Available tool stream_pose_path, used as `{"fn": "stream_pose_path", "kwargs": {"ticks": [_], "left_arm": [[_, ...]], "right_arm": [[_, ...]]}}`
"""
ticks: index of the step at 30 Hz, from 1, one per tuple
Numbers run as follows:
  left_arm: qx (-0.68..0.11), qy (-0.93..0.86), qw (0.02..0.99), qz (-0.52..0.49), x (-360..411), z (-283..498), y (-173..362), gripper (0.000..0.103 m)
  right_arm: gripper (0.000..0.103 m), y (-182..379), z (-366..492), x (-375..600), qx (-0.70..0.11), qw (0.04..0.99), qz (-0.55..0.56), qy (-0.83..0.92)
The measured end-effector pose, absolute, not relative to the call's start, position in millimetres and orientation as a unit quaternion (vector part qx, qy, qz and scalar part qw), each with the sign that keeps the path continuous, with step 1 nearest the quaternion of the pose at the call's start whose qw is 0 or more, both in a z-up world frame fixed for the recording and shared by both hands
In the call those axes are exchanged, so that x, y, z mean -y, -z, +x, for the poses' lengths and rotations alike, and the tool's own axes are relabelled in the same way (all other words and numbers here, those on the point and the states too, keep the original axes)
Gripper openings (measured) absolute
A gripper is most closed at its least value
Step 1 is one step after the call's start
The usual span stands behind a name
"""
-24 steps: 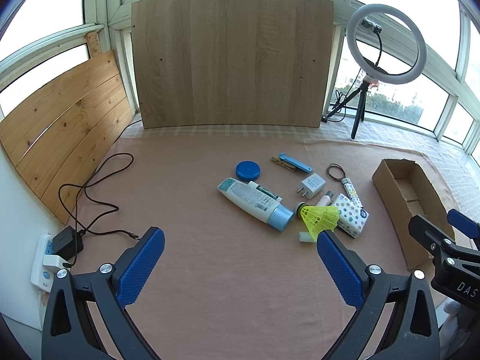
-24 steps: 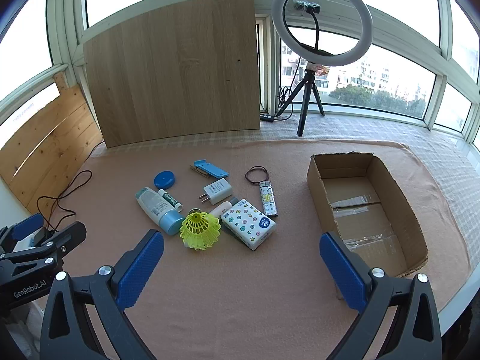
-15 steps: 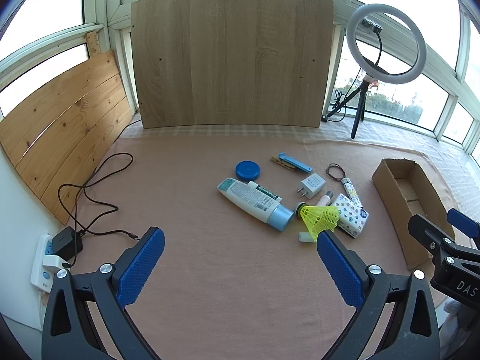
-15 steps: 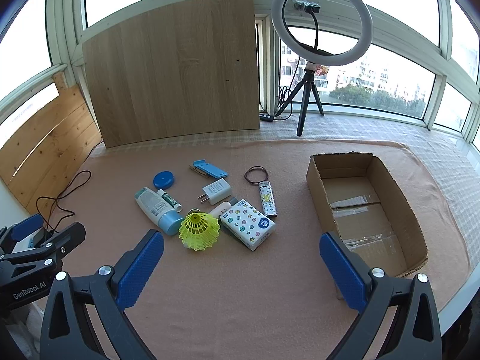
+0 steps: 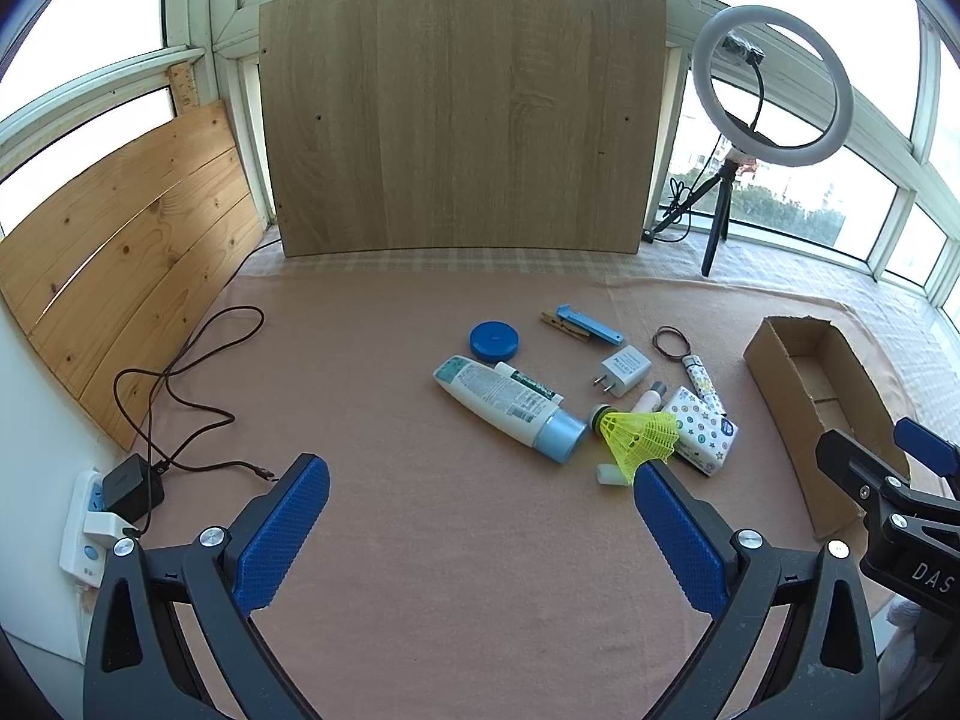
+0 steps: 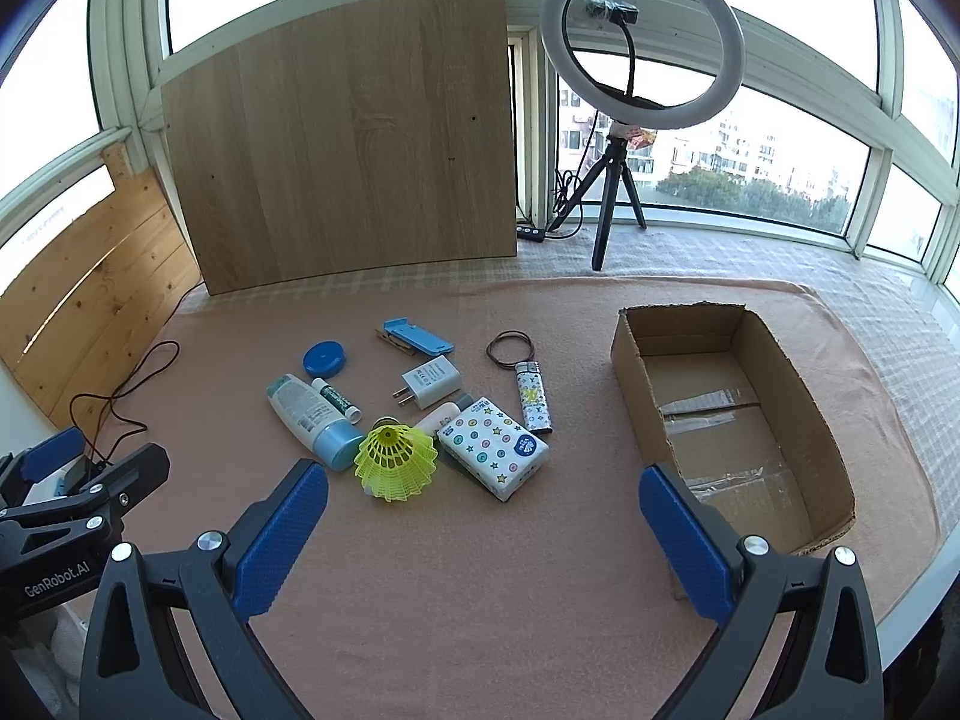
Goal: Organize objects
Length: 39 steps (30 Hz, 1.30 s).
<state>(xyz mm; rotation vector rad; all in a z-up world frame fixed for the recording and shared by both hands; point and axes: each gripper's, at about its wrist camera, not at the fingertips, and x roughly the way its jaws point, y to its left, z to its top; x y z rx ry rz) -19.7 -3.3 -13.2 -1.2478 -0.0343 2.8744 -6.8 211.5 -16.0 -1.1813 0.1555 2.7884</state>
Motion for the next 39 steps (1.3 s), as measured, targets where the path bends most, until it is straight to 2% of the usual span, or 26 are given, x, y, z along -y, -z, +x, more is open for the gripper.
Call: {"fn": "stream_pose_path", "kwargs": {"ticks": [39], "left_arm": [[0.013, -0.916, 0.009, -0.402, 2.3, -24.8, 16.8, 0.103]], "right_arm": [[0.103, 21.8, -9.5, -208.8, -0.051, 0.059, -0.394, -0.916]]}}
